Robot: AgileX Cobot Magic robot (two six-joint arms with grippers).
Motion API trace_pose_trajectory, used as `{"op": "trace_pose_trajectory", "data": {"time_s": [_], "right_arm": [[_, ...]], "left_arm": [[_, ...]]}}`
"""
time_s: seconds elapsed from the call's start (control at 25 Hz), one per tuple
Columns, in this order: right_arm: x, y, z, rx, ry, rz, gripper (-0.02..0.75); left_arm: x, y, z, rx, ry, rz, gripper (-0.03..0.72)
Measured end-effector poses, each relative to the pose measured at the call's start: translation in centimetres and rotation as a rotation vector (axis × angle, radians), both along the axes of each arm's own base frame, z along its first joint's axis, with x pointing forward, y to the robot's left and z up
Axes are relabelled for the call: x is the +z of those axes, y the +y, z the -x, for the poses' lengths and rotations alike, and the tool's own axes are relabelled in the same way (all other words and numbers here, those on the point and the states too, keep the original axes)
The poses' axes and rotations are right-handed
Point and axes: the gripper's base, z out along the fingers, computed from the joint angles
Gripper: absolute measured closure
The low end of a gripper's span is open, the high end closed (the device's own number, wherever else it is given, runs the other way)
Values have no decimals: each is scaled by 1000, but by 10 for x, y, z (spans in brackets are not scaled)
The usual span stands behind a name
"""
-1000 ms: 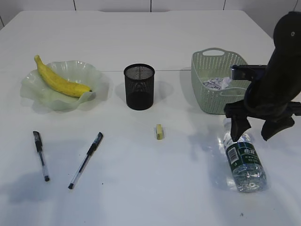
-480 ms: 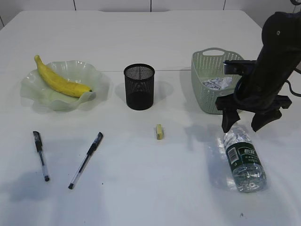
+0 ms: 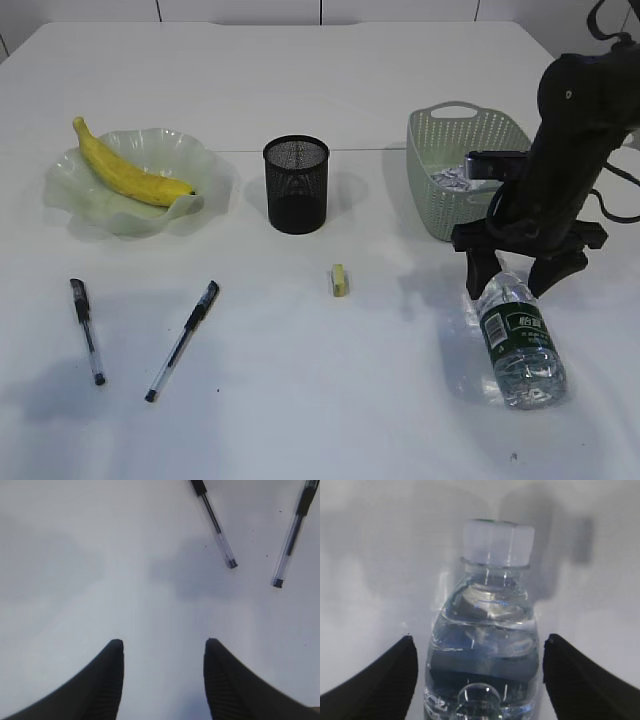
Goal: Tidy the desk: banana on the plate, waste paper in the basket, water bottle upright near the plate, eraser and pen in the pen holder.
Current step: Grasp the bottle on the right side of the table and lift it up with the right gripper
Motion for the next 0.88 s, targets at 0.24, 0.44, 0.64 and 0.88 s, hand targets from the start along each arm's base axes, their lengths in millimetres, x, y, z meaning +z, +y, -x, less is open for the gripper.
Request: {"op": "trace_pose_trajectory", "data": {"time_s": [0.24, 0.44, 0.64, 0.88], "right_arm": [[-11, 0, -1, -4, 29, 9, 157], [-13, 0, -2, -7, 33, 12, 159], [-18, 0, -3, -8, 43, 12, 178], [-17, 0, -3, -10, 48, 7, 290]], "left_arm": [[0, 0, 0, 0, -2, 0, 326], [0, 0, 0, 0, -2, 0, 326], [0, 0, 0, 0, -2, 0, 326], [0, 0, 0, 0, -3, 0, 326]]}}
